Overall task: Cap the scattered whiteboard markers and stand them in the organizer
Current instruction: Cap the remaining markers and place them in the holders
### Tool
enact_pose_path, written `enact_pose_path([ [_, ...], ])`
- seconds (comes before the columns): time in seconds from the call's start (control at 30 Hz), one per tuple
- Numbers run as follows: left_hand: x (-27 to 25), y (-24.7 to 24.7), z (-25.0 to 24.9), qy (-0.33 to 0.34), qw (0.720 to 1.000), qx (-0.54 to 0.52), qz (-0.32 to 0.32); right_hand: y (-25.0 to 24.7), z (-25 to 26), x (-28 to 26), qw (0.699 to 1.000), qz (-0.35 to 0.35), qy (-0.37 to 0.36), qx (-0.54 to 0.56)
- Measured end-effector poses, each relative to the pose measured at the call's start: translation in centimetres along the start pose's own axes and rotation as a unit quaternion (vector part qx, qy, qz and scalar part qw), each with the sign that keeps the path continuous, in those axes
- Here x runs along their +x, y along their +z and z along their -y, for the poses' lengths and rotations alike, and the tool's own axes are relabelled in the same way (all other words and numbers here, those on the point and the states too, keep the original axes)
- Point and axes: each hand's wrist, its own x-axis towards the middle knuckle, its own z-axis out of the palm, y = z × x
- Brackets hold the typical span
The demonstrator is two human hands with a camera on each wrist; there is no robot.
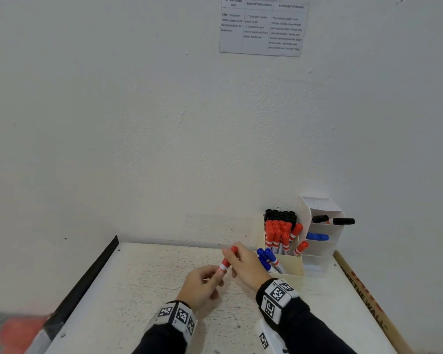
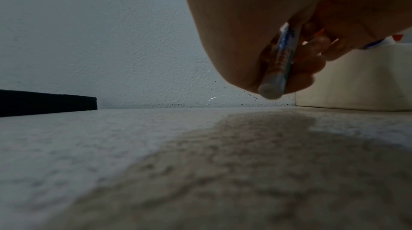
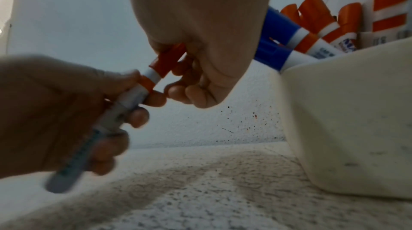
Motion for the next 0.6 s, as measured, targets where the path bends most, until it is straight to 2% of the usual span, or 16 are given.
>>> enact_pose_path([
  [0.1, -0.1, 0.2, -0.2, 0.015, 0.999, 0.03, 0.024, -0.3, 0.6, -1.1, 0.997, -0.039, -0.071, 0.017],
  [0.2, -0.1, 1.1, -0.9, -0.013, 0.997, 0.058, 0.041, -1.6, 1.7, -2.2, 0.988, -0.095, -0.122, 0.017],
  [0.33, 0.1, 3.7, -3.1, -0.019, 0.997, 0.063, 0.038, -5.1, 3.0, -3.5, 0.96, -0.198, -0.195, -0.025],
  [0.43, 0.7, 5.9, -5.1, -0.017, 0.997, 0.068, 0.041, -8.1, 2.9, -4.2, 0.935, -0.282, -0.208, -0.055],
  [0.5, 1.2, 7.1, -6.0, -0.008, 0.995, 0.087, 0.04, -10.1, 2.7, -5.0, 0.925, -0.317, -0.2, -0.058],
  [0.6, 2.0, 8.4, -6.9, -0.002, 0.995, 0.101, 0.025, -12.9, 1.8, -6.4, 0.91, -0.356, -0.179, -0.118],
])
